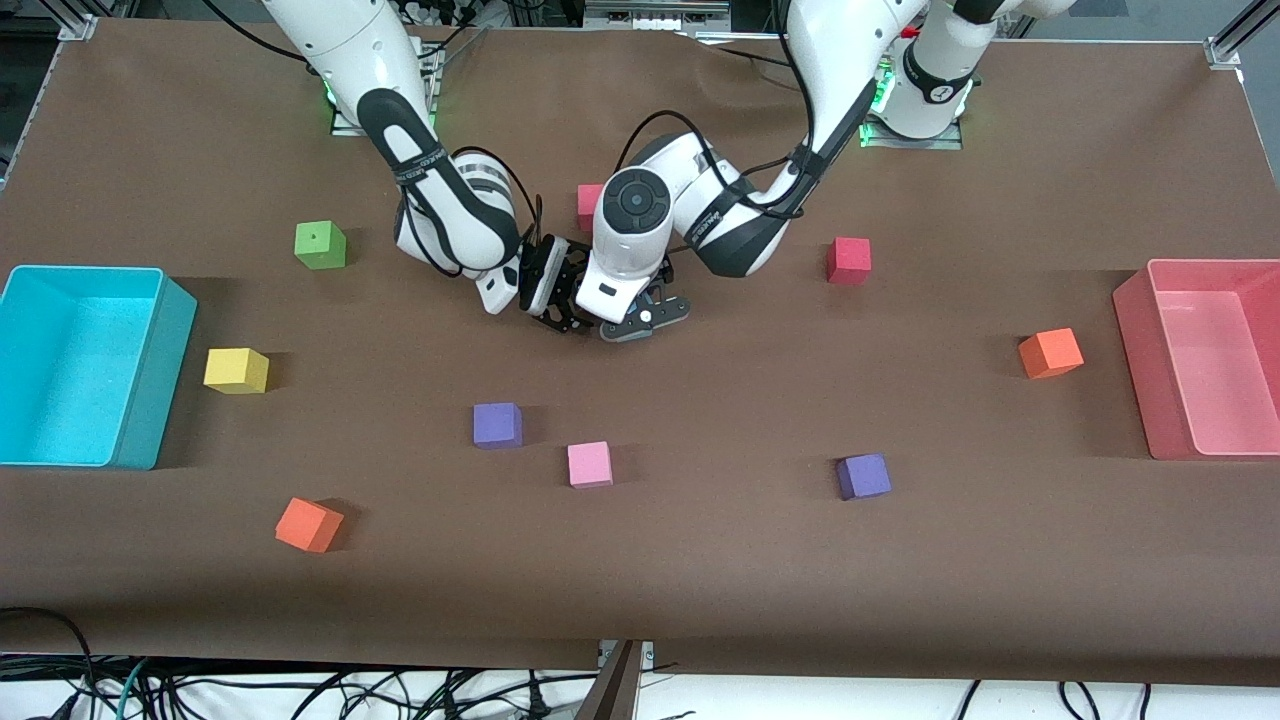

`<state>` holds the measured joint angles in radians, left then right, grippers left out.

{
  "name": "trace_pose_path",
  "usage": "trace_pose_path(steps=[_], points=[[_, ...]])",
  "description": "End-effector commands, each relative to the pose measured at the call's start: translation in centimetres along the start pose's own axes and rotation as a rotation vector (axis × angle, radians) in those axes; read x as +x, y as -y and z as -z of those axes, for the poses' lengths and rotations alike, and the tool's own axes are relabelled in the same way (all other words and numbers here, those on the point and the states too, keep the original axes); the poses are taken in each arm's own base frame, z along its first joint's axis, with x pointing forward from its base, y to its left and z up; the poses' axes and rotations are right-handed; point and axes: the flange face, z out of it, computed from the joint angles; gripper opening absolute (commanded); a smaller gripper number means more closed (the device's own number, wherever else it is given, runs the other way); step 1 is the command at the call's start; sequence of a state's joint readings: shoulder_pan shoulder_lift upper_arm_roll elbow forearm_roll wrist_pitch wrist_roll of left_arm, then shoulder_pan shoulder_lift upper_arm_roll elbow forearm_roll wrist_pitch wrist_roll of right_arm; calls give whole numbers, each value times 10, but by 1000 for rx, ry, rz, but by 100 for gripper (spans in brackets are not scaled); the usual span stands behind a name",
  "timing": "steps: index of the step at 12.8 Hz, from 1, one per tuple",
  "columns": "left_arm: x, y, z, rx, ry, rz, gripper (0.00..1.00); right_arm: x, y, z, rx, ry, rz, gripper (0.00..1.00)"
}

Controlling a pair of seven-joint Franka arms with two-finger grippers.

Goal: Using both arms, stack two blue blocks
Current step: 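Open the left gripper and lift away while the right gripper withdraws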

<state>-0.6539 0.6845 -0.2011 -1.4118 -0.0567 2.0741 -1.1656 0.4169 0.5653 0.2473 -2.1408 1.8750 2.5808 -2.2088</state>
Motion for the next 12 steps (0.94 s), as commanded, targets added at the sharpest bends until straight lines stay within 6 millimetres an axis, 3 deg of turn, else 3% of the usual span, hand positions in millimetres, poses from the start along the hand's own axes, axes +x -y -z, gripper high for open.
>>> trace_pose_path(steps=[1,2,4,6,8,10,12], points=[[21,30,62,33,0,1,100,13,5,17,-2,-36,-24,100],[31,44,84,47,4,-46,100,17,10,26,-3,-36,-68,100],[70,90,137,73,23,-86,100,27,20,47,5,-35,-160,100],[104,146,196,90,30,-101,100,33,23,67,54,-23,-251,100],[142,215,252,84,31,-99,100,36,20,84,124,19,-309,100],[167,273,286,91,43,-95,100,42,16,98,183,67,-364,100],[194,332,304,86,51,-166,100,55,7,127,214,155,-412,100]])
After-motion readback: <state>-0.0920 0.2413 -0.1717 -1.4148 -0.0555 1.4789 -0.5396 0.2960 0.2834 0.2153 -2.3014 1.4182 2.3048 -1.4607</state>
